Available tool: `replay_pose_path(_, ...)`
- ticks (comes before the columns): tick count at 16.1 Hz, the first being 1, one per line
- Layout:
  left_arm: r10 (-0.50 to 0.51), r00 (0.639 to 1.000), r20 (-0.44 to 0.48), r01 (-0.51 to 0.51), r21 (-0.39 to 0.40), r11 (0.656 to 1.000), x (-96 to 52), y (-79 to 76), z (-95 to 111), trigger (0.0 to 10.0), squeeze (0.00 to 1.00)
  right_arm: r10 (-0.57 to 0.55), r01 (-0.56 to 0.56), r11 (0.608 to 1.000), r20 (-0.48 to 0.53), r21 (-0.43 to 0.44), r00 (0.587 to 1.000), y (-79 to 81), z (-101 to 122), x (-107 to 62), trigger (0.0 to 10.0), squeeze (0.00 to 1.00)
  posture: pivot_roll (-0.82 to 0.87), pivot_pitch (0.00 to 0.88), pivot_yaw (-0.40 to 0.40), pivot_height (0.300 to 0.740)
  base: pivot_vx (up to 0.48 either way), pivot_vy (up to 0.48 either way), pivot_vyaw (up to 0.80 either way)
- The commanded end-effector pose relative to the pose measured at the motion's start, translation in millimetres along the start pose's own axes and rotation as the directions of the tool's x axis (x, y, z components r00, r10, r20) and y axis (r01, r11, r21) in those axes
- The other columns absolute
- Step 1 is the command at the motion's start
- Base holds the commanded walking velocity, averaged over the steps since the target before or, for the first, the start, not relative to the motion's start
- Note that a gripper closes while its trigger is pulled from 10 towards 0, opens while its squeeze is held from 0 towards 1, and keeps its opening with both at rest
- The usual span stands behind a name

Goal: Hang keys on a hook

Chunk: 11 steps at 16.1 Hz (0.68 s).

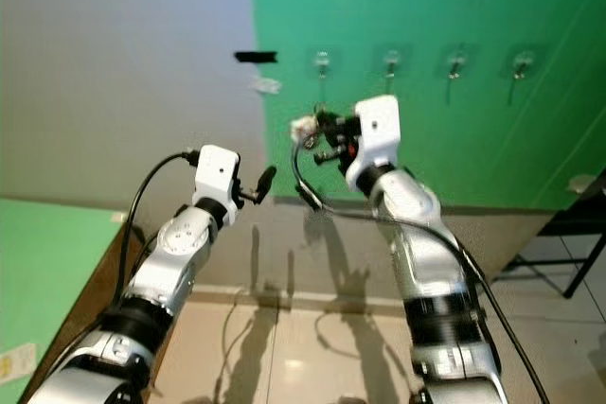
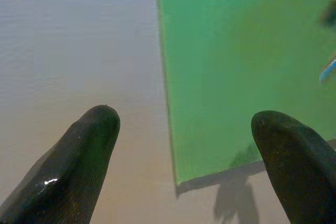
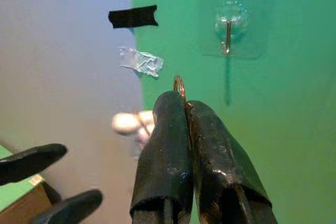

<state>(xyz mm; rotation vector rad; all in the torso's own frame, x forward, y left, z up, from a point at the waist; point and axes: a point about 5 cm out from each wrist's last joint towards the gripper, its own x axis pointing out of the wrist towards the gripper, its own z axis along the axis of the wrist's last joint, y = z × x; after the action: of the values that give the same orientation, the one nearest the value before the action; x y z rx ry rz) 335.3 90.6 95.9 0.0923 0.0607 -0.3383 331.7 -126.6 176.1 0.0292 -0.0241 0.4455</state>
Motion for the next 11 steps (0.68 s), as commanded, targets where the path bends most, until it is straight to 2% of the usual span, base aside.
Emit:
replay_pose_path(1,0.001,1.0,0.009,-0.001,0.015,1.0,2.1,0.4,4,10.0,0.0,-0.033,0.033,0.999,-0.022,0.012,0.999,-6.8,2,7.3,0.0,0.0,-0.15,0.0,0.016,0.74,0.0,0.0,0.0)
replay_pose_path(3,0.005,1.0,0.012,-0.005,0.019,1.0,2.8,1.5,5,10.0,0.0,-0.039,0.039,0.999,-0.017,0.0,0.999,-8.4,8,18.2,0.0,0.0,-0.14,0.0,0.01,0.74,0.0,0.0,0.0)
replay_pose_path(11,0.019,1.0,0.01,-0.019,0.012,1.0,0.7,0.2,3,10.0,0.0,-0.047,0.049,0.998,0.03,-0.04,0.998,-18.0,27,40.7,0.0,0.0,-0.13,0.0,-0.01,0.74,0.0,0.0,0.0)
